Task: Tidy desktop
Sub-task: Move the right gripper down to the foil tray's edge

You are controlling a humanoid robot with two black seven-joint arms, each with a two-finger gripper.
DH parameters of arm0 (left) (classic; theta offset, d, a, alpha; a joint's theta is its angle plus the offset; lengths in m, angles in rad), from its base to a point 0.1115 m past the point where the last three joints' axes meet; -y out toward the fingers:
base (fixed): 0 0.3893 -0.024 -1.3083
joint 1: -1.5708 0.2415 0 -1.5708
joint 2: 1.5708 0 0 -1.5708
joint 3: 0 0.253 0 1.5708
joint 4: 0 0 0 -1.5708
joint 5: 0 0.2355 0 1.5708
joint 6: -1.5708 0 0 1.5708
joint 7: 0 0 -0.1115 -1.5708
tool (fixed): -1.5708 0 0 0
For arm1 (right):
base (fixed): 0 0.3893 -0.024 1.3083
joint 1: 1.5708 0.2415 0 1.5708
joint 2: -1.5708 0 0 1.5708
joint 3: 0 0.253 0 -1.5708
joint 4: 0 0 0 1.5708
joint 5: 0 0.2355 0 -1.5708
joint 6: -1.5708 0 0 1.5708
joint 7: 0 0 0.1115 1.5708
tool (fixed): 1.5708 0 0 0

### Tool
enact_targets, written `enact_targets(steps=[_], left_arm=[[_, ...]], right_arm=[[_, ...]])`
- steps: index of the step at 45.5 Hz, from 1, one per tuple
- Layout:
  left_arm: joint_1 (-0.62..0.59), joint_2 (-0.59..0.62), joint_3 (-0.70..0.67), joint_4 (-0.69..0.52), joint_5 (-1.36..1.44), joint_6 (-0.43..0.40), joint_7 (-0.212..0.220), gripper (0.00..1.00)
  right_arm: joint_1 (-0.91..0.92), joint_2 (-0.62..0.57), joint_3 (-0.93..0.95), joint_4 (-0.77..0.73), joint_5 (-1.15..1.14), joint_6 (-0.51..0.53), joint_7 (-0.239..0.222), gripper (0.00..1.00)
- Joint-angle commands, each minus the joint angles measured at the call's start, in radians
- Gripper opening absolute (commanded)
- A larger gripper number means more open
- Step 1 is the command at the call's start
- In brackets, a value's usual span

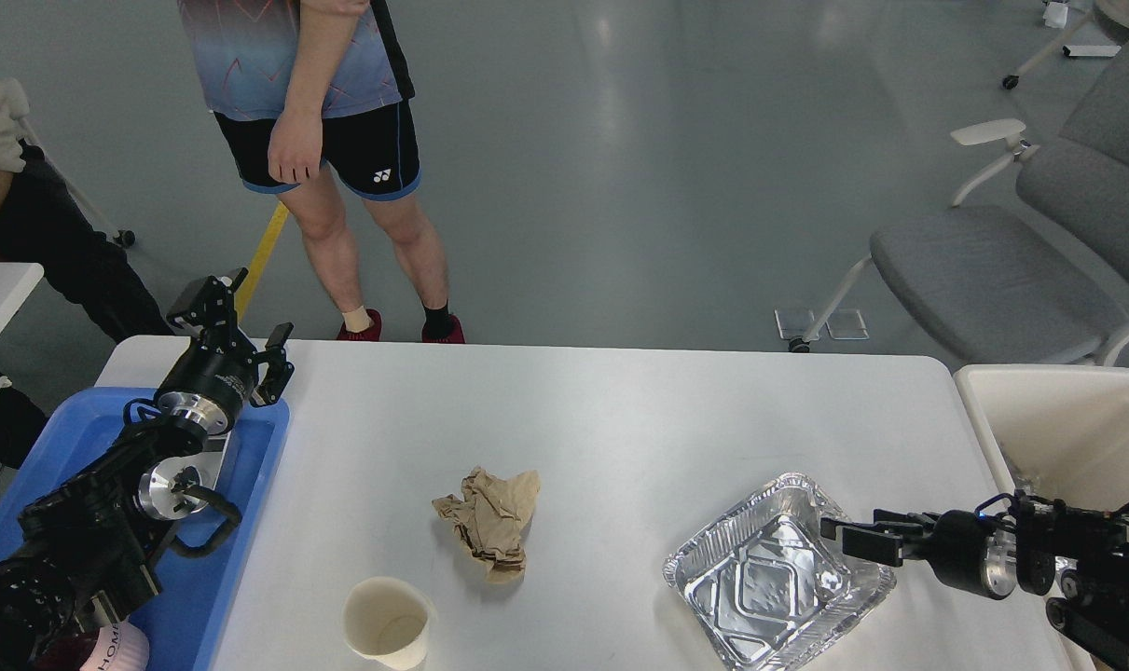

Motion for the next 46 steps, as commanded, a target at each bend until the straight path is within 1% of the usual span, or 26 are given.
enact_targets(steps=[1, 8, 14, 19, 21, 22, 23, 24, 27, 28, 29, 35, 46], left_arm=[[0.0, -0.001, 0.0, 0.0, 0.0, 0.0, -0.001, 0.89], [0.002, -0.009, 0.005, 0.0, 0.0, 0.0, 0.0, 0.89], [0.002, -0.009, 0.005, 0.0, 0.0, 0.0, -0.001, 0.89], [0.002, -0.011, 0.005, 0.0, 0.0, 0.002, -0.001, 0.89], [0.002, -0.012, 0.005, 0.0, 0.0, 0.002, -0.001, 0.89], [0.002, -0.012, 0.005, 0.0, 0.0, 0.002, -0.001, 0.89], [0.002, -0.014, 0.005, 0.0, 0.0, 0.008, -0.001, 0.89], [0.002, -0.014, 0.005, 0.0, 0.0, 0.012, -0.001, 0.89], [0.002, -0.012, 0.006, 0.0, 0.0, 0.021, -0.001, 0.89], [0.002, -0.012, 0.008, 0.0, 0.001, 0.023, -0.001, 0.89], [0.002, -0.012, 0.008, 0.0, 0.0, 0.023, -0.001, 0.89], [0.002, -0.012, 0.008, 0.0, 0.001, 0.026, 0.0, 0.89], [0.002, -0.014, 0.012, -0.001, 0.001, 0.041, -0.001, 0.89]], right_arm=[[-0.002, 0.017, -0.002, -0.001, -0.01, -0.006, 0.0, 0.99], [0.0, 0.051, -0.002, -0.039, -0.019, -0.012, 0.0, 0.96], [0.006, 0.077, -0.008, -0.078, -0.02, -0.012, 0.0, 0.84], [0.008, 0.079, -0.038, -0.09, -0.02, -0.018, 0.0, 0.54], [0.009, 0.08, -0.041, -0.097, -0.02, -0.02, 0.001, 0.4], [0.009, 0.082, -0.041, -0.102, -0.02, -0.02, 0.001, 0.34], [0.009, 0.086, -0.043, -0.11, -0.019, -0.018, 0.001, 0.22], [0.008, 0.086, -0.043, -0.11, -0.019, -0.018, 0.001, 0.17], [0.008, 0.086, -0.045, -0.11, -0.019, -0.014, 0.001, 0.07], [0.008, 0.085, -0.045, -0.11, -0.017, -0.011, 0.001, 0.01], [0.008, 0.085, -0.045, -0.11, -0.017, -0.009, 0.001, 0.0], [0.008, 0.085, -0.045, -0.111, -0.014, 0.002, 0.0, 0.0], [0.009, 0.079, -0.038, -0.105, 0.012, 0.069, -0.002, 0.0]])
